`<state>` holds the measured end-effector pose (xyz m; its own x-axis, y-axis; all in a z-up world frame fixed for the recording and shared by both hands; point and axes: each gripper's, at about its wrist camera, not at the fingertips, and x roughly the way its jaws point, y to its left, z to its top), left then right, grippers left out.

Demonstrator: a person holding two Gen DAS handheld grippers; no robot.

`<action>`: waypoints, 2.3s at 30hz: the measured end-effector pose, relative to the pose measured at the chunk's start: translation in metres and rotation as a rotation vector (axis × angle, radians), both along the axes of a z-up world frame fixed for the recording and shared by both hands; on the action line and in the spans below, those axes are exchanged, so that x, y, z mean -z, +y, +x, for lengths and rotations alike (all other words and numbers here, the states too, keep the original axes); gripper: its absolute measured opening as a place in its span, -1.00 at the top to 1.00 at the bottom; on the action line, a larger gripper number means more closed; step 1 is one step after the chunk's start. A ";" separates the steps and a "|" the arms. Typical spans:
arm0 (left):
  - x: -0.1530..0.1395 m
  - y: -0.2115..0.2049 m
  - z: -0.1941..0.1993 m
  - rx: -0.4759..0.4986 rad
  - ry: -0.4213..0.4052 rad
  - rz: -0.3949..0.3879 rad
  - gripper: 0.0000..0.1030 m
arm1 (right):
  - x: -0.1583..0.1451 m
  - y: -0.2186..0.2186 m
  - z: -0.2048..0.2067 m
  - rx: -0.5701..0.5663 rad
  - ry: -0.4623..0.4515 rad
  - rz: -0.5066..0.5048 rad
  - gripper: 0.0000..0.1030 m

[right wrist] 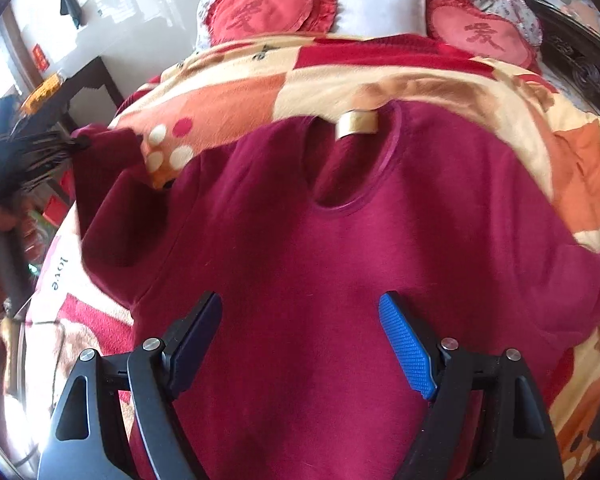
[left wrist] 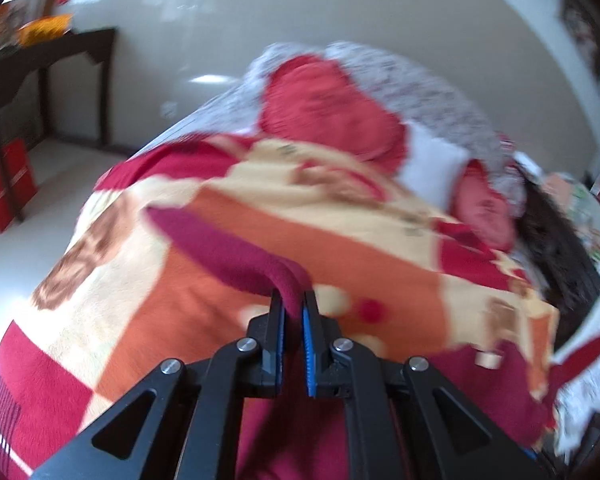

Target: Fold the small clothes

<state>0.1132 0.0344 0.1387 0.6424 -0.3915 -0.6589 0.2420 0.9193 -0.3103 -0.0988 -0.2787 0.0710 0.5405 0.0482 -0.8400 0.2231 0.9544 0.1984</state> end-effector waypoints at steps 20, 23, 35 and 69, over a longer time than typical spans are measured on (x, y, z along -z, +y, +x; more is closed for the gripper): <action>0.056 -0.174 -0.217 0.553 0.062 0.191 -0.17 | -0.012 -0.106 -0.077 0.235 -0.036 0.070 -0.24; 0.038 -0.137 -0.219 0.503 -0.024 0.202 -0.49 | -0.010 -0.101 -0.075 0.196 -0.051 0.100 -0.24; 0.069 -0.071 -0.171 0.220 -0.018 0.417 -0.54 | -0.015 -0.057 -0.042 0.014 -0.095 0.054 1.00; 0.088 -0.020 -0.174 0.034 0.228 0.265 -0.54 | 0.029 0.126 0.131 -0.450 0.000 -0.010 1.00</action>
<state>-0.0610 0.0147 0.0507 0.4562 -0.2067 -0.8655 0.2257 0.9677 -0.1121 0.0320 -0.1530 0.0416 0.4673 0.2709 -0.8415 -0.2149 0.9581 0.1891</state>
